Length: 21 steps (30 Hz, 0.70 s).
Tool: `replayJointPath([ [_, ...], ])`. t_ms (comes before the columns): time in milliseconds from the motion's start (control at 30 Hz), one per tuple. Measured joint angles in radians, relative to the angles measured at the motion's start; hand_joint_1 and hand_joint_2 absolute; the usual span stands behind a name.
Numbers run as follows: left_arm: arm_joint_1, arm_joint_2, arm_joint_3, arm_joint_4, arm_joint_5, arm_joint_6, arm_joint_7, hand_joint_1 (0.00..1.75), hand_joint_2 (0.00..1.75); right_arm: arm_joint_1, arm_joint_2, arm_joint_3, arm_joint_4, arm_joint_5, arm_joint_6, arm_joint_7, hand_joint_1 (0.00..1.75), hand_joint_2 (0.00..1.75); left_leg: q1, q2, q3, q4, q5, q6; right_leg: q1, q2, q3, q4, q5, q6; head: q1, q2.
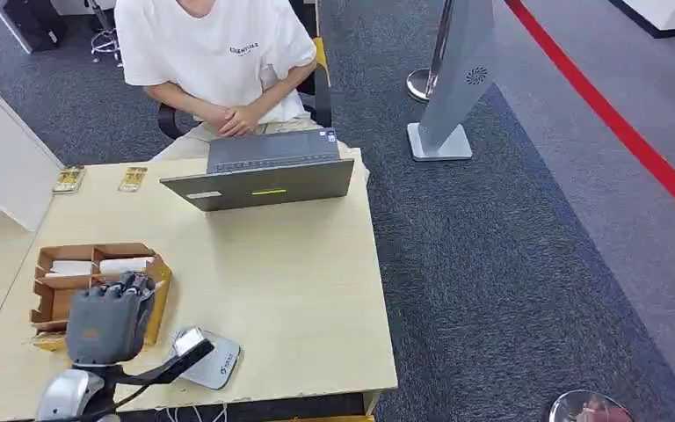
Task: Pass the card to the sensor for recognition and then transmit it.
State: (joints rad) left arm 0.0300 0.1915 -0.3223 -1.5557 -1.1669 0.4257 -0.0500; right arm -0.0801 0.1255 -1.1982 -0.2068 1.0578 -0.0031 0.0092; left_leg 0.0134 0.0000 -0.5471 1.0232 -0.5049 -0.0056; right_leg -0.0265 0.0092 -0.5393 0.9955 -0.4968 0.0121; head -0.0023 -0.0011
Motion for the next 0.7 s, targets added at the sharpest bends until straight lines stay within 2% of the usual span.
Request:
replayJointPath([
  [167, 0.085, 0.009, 0.007, -0.046, 0.028, 0.016, -0.001, 1.75, 1.75, 0.000, 0.000, -0.013, 0.001, -0.003, -0.003, -0.001, 0.00, 1.75, 0.000, 0.000, 0.000, 0.000, 0.000, 0.000, 0.000, 0.000, 0.001, 0.000, 0.000, 0.000, 0.000, 0.000],
  [367, 0.150, 0.005, 0.027, -0.034, 0.061, 0.043, -0.010, 1.75, 1.75, -0.001, 0.000, -0.014, 0.002, 0.011, -0.013, 0.008, 0.00, 1.75, 0.000, -0.001, 0.000, 0.000, 0.000, 0.000, 0.000, -0.002, 0.001, 0.000, 0.000, 0.000, 0.000, 0.000],
  [500, 0.152, -0.014, 0.026, 0.020, 0.060, 0.044, -0.016, 1.75, 1.75, -0.001, 0.000, -0.013, 0.002, 0.034, -0.014, 0.007, 0.00, 1.75, 0.000, -0.001, 0.000, 0.000, 0.000, 0.000, 0.000, -0.002, 0.001, 0.000, 0.000, 0.000, 0.000, 0.000],
  [700, 0.126, -0.043, 0.021, 0.158, 0.040, 0.038, -0.012, 1.75, 1.75, -0.002, 0.000, -0.008, 0.002, 0.056, -0.014, 0.005, 0.00, 1.75, 0.000, -0.001, 0.000, 0.000, 0.000, 0.000, 0.000, -0.002, 0.001, 0.000, 0.000, 0.000, -0.001, 0.000],
])
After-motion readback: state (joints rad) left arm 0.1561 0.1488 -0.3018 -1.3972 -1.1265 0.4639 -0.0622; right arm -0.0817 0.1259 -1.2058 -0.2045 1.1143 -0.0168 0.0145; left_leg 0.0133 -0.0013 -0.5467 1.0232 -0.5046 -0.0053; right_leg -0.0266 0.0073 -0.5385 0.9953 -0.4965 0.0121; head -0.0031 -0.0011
